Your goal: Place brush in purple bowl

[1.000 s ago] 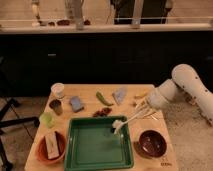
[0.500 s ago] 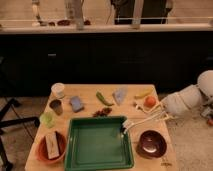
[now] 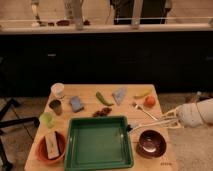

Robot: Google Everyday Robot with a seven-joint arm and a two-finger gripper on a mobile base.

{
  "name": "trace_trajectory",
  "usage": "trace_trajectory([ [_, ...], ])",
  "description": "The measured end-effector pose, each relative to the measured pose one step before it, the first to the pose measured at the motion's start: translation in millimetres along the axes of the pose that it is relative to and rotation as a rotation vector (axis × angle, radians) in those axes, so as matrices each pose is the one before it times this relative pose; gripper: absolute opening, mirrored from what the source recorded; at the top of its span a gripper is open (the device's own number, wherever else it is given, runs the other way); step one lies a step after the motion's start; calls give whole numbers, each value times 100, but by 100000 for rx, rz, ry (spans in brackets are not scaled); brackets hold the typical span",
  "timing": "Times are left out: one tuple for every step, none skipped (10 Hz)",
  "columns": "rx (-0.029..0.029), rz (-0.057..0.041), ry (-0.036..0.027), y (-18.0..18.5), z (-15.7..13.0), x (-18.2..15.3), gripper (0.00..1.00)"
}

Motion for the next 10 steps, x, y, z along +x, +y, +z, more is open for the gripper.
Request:
trace_trajectory([
  [1209,1006,-3164,549,1236,1046,10],
  [764,1098,-1482,435,374,638,10],
  [480,1310,-1396,344,266,566,10],
  [-113,957,-1349,173,438,431,10],
  [150,866,-747,199,93,358,10],
  [-154,1129,-523,249,-38,277,10],
  [222,1389,-134,354,-198,348,10],
  [130,1555,-219,491,-227,400,10],
  [-60,1452,-210,553,-215,392,10],
  [101,1164,-118,376,-93,365,10],
])
